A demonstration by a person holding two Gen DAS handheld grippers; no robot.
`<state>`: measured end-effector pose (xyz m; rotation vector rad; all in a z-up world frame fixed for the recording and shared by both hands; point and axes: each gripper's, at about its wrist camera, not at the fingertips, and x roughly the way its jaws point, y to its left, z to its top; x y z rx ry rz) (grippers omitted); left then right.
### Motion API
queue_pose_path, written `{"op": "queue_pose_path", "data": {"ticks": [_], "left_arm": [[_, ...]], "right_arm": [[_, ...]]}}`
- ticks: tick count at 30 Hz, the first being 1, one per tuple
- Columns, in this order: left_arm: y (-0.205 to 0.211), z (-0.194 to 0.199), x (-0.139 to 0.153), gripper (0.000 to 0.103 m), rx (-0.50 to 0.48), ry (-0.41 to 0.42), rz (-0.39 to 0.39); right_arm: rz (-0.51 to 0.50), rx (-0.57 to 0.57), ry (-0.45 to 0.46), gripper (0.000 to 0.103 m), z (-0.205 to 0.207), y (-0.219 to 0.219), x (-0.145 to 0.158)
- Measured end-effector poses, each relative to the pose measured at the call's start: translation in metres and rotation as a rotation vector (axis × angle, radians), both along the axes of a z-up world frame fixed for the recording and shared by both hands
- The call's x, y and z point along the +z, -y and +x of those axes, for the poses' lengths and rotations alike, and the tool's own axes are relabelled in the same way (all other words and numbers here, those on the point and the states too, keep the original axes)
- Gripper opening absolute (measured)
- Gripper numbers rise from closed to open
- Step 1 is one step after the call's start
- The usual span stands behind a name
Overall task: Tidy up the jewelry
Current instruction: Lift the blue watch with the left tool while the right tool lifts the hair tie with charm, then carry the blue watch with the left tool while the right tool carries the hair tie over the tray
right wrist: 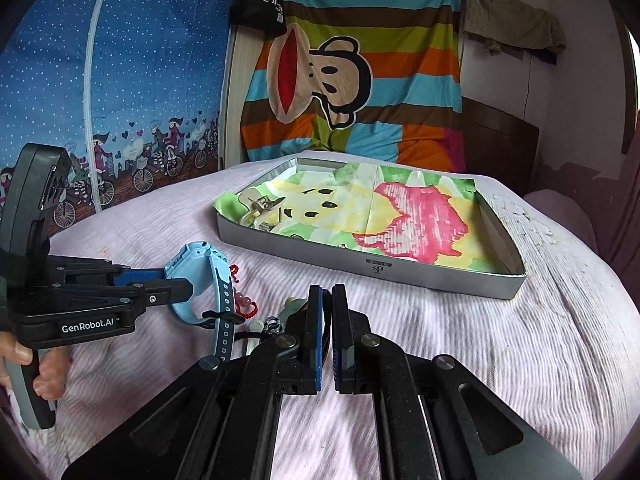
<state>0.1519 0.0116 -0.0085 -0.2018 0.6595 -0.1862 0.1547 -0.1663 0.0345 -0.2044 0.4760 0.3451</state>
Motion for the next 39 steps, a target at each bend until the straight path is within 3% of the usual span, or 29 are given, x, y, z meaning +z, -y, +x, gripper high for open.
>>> {"op": "queue_pose_path", "data": {"ticks": [11,16,25,31,39], "left_arm": [[0.01,0.039,0.05,0.022,0.011,0.074,0.0],[0.021,0.073,0.06,0.022,0.007,0.053,0.028],[0.037,0.117,0.043,0.022,0.011,-0.06,0.037],[0.043,0.127,0.023,0.02,0.027,-0.127,0.038],[0.036,0.124,0.02,0.02,0.035,-0.137,-0.025]], "right_arm": [[0.093,-0.041,0.034,0.004,0.052,0.02,0.036],[0.136,-0.08,0.011,0.004,0.088,0.025,0.044],[0.132,-0.135,-0.082,0.004,0.136,0.025,0.019],[0.207,-0.152,-0.176,0.004,0.153,0.035,-0.003],[0.2,-0.138,-0.212,0.004,0.159,0.035,-0.022]]}}
